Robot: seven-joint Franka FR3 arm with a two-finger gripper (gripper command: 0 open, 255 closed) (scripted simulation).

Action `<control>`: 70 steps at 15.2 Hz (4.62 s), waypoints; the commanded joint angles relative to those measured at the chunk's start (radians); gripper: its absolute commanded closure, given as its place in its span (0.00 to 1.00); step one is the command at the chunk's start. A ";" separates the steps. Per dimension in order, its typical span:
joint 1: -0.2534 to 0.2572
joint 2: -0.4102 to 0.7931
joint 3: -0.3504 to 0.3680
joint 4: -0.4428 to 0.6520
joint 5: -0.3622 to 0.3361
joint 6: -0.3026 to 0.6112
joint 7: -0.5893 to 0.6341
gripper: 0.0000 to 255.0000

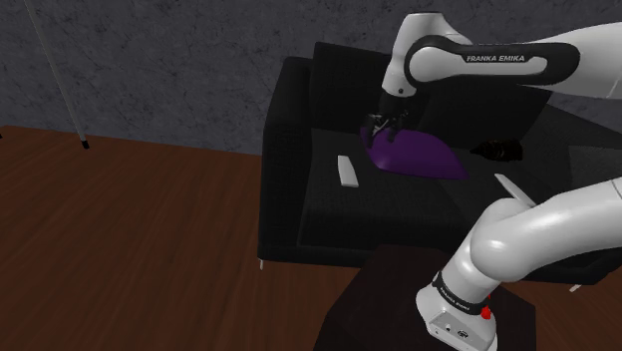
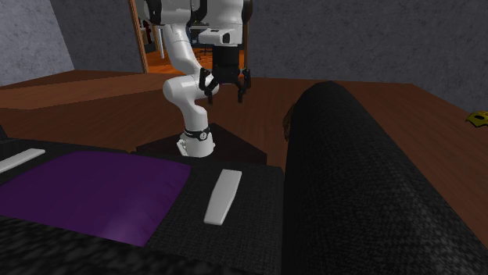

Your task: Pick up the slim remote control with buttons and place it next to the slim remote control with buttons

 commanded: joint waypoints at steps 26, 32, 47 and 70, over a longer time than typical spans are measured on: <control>-0.121 0.702 -0.087 0.155 0.105 0.512 0.303 0.00; -0.121 0.702 -0.086 0.156 0.105 0.512 0.303 0.00; -0.120 0.669 -0.087 0.174 0.099 0.460 0.307 1.00; -0.206 0.361 -0.178 0.029 0.019 0.307 0.177 1.00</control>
